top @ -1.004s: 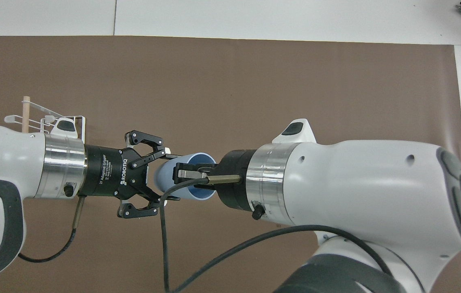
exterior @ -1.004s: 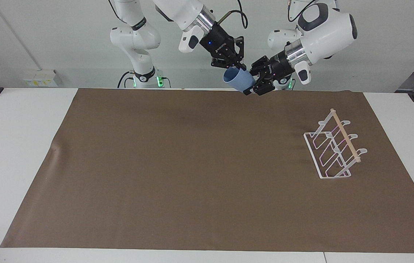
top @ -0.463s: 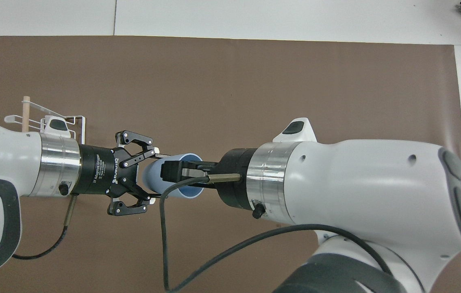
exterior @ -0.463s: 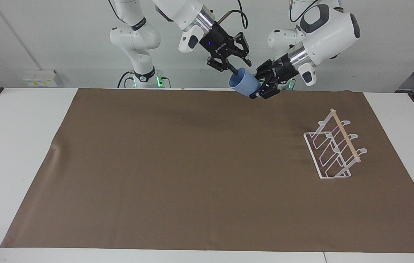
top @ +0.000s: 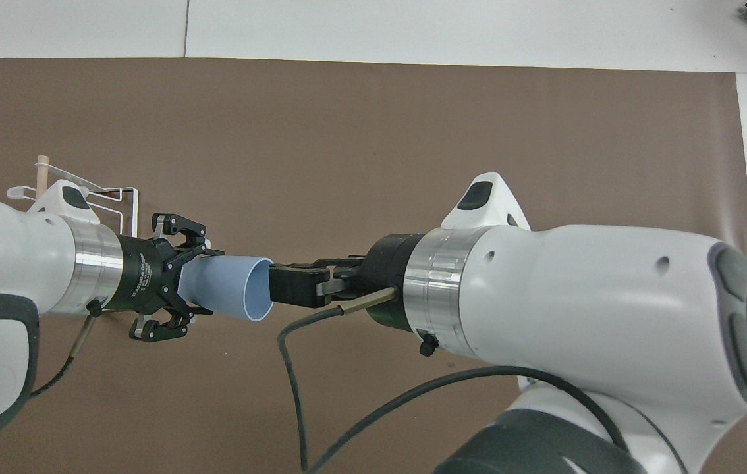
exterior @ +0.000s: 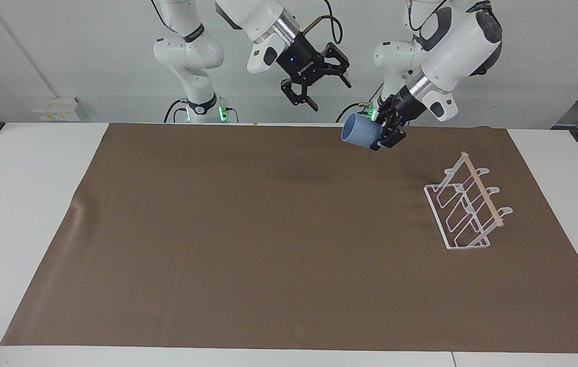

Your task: Hang cup on cup holder

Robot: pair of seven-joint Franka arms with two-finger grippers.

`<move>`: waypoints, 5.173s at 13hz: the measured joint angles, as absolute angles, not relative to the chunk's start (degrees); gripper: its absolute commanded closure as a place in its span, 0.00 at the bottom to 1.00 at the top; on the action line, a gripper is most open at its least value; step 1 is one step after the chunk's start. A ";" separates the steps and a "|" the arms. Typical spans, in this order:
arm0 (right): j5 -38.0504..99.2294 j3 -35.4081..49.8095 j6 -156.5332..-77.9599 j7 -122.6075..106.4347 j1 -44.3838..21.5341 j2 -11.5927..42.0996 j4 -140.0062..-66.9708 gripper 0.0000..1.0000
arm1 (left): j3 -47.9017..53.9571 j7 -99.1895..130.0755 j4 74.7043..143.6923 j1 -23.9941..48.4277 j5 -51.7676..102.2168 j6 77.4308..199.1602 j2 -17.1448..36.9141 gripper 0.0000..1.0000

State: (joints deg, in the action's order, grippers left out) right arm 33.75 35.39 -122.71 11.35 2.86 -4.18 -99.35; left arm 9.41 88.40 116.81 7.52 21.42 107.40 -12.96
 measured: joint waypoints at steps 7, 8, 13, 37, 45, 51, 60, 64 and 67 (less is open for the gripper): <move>22.97 34.66 -117.92 -29.31 11.17 -3.95 -99.71 0.00 | 9.98 85.80 115.60 7.24 -2.38 110.39 -12.52 1.00; 21.00 34.65 -116.61 -31.64 12.00 -3.94 -99.70 0.00 | 9.98 85.31 114.57 7.24 -5.07 110.45 -11.94 1.00; 5.16 34.42 -108.18 -33.31 14.35 -4.10 -99.64 0.00 | 10.22 84.55 110.47 8.36 -21.17 110.37 -6.86 1.00; 1.51 22.10 -93.02 3.63 18.41 -6.75 -103.41 0.00 | 9.15 84.72 110.05 6.85 -61.89 114.22 2.64 1.00; 1.51 20.95 -93.17 3.63 18.30 -6.93 -103.45 0.00 | 9.26 92.53 113.81 6.85 -65.69 115.91 3.34 1.00; 1.51 5.45 -93.17 3.59 5.32 -6.91 -103.76 0.00 | 9.27 96.77 115.86 6.83 -69.15 116.31 3.48 1.00; 1.51 4.92 -93.17 3.41 4.52 -6.92 -104.00 0.00 | 9.23 103.04 118.36 6.30 -72.06 117.52 3.51 1.00; 1.51 4.92 -93.05 3.41 4.22 -7.05 -104.96 0.00 | 9.22 104.48 119.18 6.30 -72.86 117.56 3.66 0.00; 1.51 4.78 -93.17 3.41 4.26 -7.16 -105.23 0.00 | 9.24 104.51 119.18 6.30 -72.87 118.44 3.66 0.00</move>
State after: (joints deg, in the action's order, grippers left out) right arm 1.51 4.78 -93.17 3.41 4.26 -7.16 -105.23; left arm 9.24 104.51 119.18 6.30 -72.87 118.44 3.66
